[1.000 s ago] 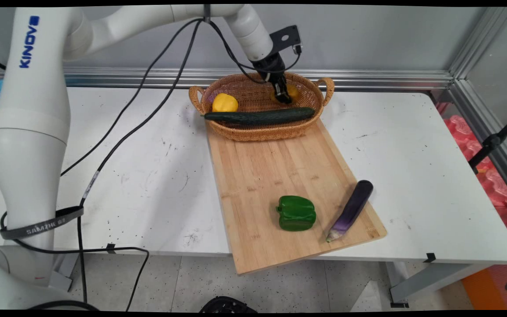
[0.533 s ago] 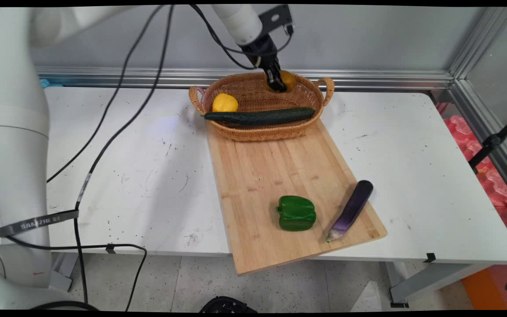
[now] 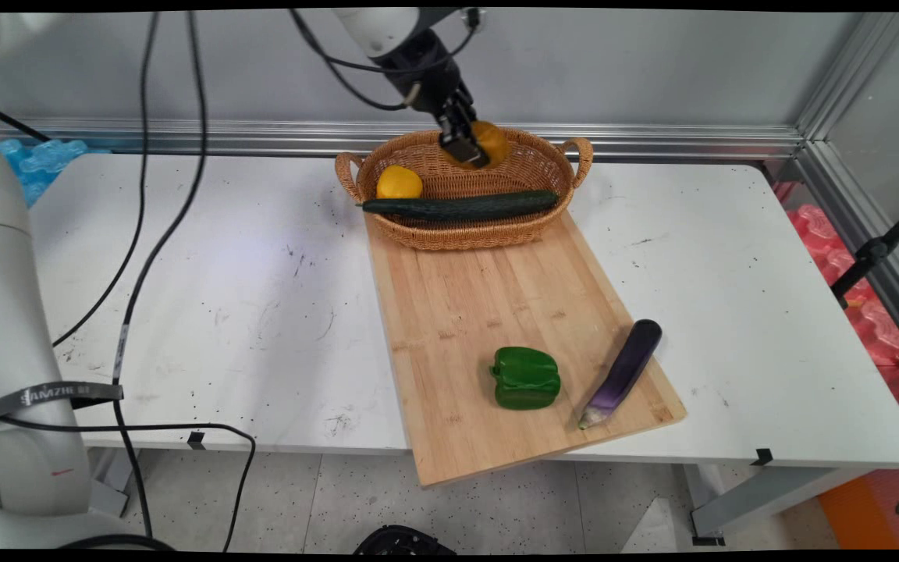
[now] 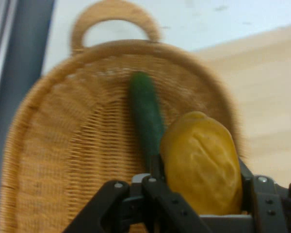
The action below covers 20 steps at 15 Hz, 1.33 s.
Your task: Place the picked object on the cutting board
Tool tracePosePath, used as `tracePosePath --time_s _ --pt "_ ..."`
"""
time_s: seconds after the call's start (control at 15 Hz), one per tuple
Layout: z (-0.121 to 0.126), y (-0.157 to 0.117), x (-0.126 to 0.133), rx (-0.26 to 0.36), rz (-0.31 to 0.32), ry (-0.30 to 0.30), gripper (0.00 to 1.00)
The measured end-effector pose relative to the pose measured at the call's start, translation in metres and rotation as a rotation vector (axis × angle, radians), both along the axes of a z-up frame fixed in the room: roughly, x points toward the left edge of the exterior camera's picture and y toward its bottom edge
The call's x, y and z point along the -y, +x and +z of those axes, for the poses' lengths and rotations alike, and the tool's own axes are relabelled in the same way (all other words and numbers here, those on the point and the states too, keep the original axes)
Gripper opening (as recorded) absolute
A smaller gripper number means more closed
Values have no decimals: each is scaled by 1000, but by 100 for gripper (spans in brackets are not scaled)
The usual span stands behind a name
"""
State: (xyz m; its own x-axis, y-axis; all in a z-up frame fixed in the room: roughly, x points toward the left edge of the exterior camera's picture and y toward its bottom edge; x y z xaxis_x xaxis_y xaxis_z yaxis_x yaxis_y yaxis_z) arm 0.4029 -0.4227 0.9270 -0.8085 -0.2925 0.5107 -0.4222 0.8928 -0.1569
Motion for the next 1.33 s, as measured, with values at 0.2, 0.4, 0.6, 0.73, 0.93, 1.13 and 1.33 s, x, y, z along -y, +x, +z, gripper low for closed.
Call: tracePosePath --time_s 0.2,0.4,0.6,0.73,0.93,1.13,1.33 --pt "11 9 -37 0 -76 26 0" --pt "15 18 -71 5 -167 62 0" --pt "14 24 -98 14 -249 97 0" --pt "11 27 -110 20 -288 115 0" --pt "1 28 -132 33 -359 150 0" --pt "-12 24 -147 41 -408 173 0" --pt "-32 13 -162 45 -452 198 0"
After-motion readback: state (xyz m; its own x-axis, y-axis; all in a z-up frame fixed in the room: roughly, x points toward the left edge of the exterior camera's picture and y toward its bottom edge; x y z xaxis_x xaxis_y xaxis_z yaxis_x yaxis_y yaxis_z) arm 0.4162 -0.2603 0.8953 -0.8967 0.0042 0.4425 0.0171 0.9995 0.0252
